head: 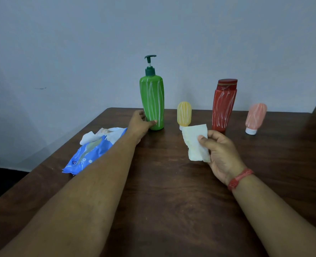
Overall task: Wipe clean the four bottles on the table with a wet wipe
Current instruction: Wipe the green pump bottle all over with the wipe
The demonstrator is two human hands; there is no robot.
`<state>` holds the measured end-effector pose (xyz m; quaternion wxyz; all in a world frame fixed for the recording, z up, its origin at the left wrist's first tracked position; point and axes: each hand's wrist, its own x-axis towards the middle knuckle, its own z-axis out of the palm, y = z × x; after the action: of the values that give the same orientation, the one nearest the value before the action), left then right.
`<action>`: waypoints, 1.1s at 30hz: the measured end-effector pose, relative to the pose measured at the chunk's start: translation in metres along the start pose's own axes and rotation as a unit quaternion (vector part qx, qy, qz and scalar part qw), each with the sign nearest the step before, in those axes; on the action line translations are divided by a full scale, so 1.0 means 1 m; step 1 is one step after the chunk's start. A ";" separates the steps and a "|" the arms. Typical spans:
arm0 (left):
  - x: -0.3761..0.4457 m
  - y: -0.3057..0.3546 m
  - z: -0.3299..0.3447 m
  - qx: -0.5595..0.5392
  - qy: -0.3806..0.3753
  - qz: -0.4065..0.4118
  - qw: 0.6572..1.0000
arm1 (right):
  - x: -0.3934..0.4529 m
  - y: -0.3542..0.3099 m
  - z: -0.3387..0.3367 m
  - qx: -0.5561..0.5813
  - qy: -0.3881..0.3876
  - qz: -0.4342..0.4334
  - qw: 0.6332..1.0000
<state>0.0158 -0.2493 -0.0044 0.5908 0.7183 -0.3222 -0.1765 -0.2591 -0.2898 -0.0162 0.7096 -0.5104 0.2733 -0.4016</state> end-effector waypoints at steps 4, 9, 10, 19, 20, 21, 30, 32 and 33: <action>0.010 -0.004 0.003 0.002 -0.017 0.017 1.000 | 0.000 0.000 0.001 -0.014 -0.005 0.000 1.000; 0.009 -0.004 0.006 0.014 -0.030 0.019 0.999 | 0.000 0.000 0.002 -0.015 -0.015 -0.002 1.000; 0.006 -0.002 0.006 0.012 -0.033 0.021 0.999 | 0.000 0.000 0.002 -0.017 -0.015 0.000 1.000; -0.090 0.019 0.010 -0.095 -0.111 0.038 0.989 | -0.005 -0.004 0.004 -0.008 -0.011 -0.042 0.999; -0.102 0.019 0.010 -0.115 -0.130 0.036 0.984 | -0.007 -0.006 0.005 -0.008 -0.002 -0.060 0.998; -0.113 0.019 0.008 -0.130 -0.145 0.034 0.980 | -0.008 -0.008 0.006 -0.012 0.009 -0.079 0.997; -0.145 0.007 -0.007 -0.099 -0.178 0.061 0.977 | -0.025 -0.011 0.023 -0.123 0.034 -0.205 0.970; -0.144 0.006 -0.006 -0.103 -0.175 0.059 0.977 | -0.028 -0.012 0.025 -0.133 0.032 -0.220 0.966; -0.144 0.004 -0.006 -0.107 -0.173 0.056 0.977 | -0.029 -0.013 0.026 -0.152 0.028 -0.232 0.960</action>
<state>-0.0869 -0.1489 -0.0171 0.6084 0.5902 -0.4390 -0.2981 -0.2573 -0.2537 0.0040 0.5031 -0.6506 0.2250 -0.5225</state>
